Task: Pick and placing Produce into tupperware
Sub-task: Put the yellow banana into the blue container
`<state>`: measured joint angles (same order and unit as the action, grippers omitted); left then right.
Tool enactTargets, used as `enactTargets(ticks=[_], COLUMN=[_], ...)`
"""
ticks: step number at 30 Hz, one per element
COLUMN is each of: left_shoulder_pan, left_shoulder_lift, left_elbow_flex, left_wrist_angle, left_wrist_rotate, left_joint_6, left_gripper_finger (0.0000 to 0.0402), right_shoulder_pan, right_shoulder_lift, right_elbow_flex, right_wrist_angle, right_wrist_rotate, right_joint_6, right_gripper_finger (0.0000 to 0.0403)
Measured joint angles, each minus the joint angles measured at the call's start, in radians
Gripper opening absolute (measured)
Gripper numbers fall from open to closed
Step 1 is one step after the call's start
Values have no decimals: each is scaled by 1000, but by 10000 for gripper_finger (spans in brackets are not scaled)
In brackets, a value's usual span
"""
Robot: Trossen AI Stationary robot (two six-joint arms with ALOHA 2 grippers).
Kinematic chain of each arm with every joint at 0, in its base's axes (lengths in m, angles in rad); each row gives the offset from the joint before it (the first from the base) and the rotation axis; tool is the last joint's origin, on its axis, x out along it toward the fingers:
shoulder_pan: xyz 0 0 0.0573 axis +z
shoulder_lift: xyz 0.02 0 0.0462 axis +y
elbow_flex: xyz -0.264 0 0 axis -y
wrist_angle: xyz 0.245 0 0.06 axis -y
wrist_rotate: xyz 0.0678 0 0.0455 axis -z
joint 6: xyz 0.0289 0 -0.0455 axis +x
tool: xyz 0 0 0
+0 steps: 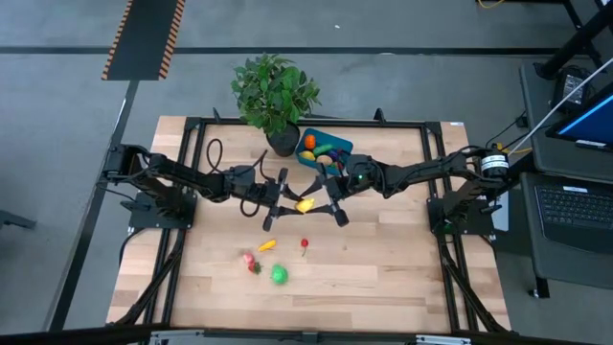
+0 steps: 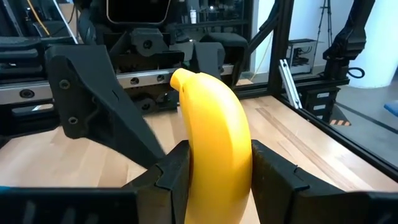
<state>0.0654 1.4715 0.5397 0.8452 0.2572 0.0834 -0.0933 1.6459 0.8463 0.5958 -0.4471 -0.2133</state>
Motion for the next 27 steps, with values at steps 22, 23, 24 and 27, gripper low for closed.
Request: enactTargets(ticks=[22,23,24,27], left_shoulder_pan=[6,6,6,5], left_shoulder_lift=[0,0,0,0], left_elbow_flex=[3,3,3,2], left_wrist_angle=[-4,-4,-4,-5], left_wrist_rotate=[-8,-8,-8,-8], left_joint_6=[-1,-1,-1,-1], left_gripper_finger=[129,130,130,130], right_shoulder_pan=[1,1,1,1], right_shoulder_lift=[2,2,2,2], right_elbow_flex=[0,0,0,0], right_wrist_angle=[30,30,30,42], right_wrist_rotate=[25,25,27,27], right_joint_6=[128,128,121,82], right_gripper_finger=[320,320,320,320])
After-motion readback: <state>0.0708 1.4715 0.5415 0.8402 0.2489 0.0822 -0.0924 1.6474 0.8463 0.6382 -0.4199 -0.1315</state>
